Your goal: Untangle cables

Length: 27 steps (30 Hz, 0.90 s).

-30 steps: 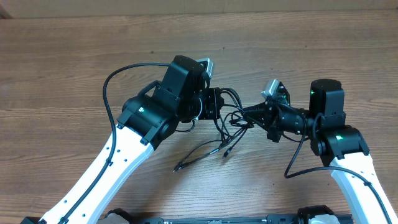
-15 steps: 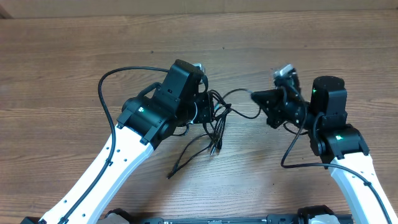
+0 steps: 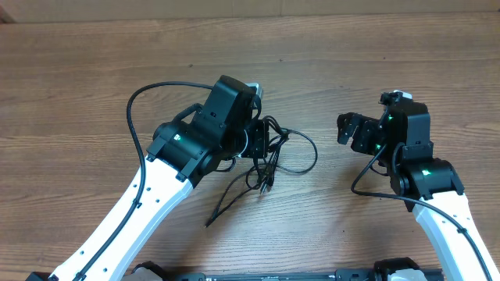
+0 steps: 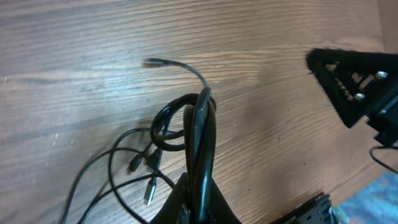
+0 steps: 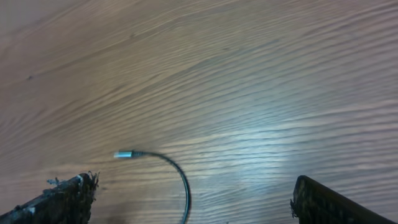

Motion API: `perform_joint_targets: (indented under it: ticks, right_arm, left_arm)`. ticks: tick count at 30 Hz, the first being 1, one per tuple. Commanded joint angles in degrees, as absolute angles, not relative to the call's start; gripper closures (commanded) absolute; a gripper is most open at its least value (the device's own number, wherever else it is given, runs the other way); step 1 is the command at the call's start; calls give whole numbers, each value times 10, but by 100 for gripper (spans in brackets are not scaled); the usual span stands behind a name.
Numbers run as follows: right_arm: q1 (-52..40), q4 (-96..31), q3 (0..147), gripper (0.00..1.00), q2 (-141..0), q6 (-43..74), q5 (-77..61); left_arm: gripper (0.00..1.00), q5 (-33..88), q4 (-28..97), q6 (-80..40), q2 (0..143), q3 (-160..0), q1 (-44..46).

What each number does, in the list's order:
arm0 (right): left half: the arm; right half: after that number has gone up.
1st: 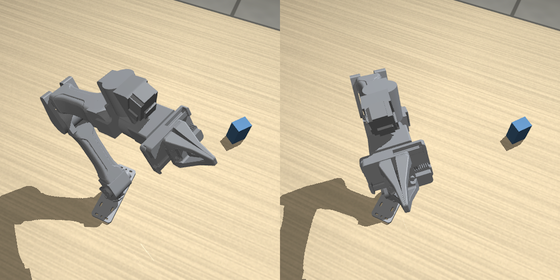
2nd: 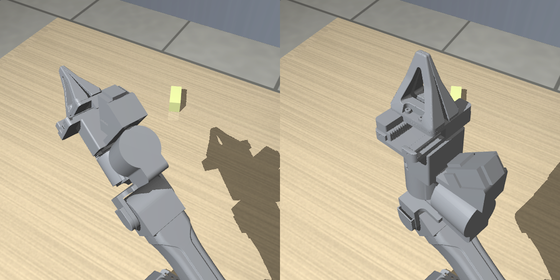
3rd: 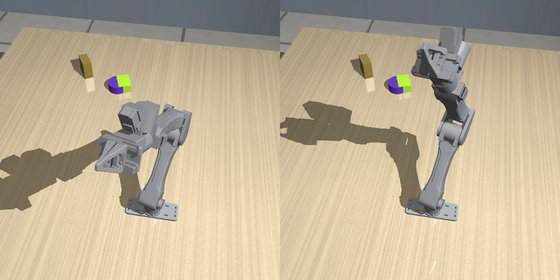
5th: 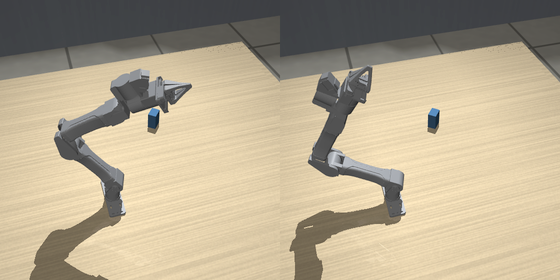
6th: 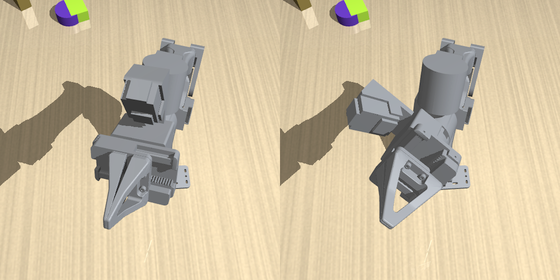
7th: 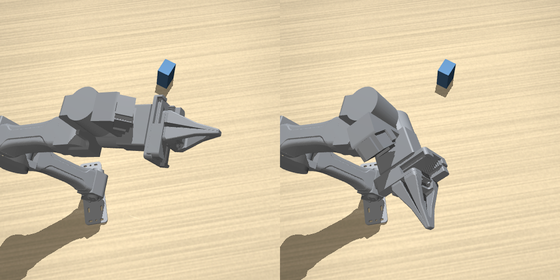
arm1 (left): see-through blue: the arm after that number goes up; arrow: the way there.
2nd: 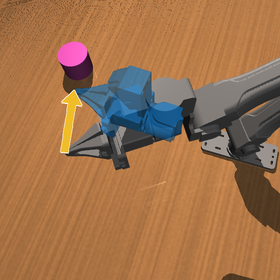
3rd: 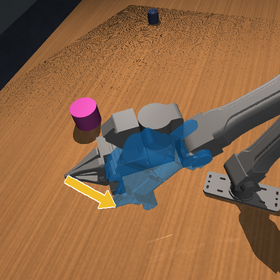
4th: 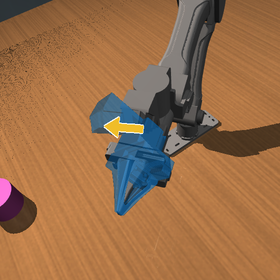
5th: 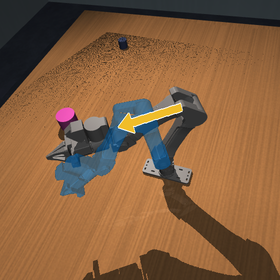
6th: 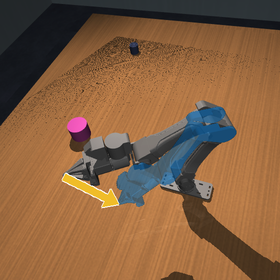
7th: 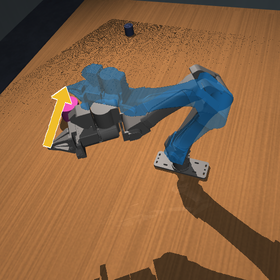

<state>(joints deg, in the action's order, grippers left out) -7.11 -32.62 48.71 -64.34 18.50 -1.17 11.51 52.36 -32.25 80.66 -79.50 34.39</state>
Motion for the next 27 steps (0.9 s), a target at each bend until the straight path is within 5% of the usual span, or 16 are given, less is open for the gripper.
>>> perform_joint_targets:
  ticks: [1, 16, 27]
  right_arm:
    - [-70, -315, 499, 0, -640, 101, -133]
    - [-70, -212, 499, 0, -640, 12, -428]
    - [-70, -167, 499, 0, -640, 12, -451]
  left_arm:
    - [96, 181, 495, -221, 792, -810, 337]
    - [96, 523, 487, -193, 786, -882, 163]
    - [96, 644, 435, -234, 786, -882, 151]
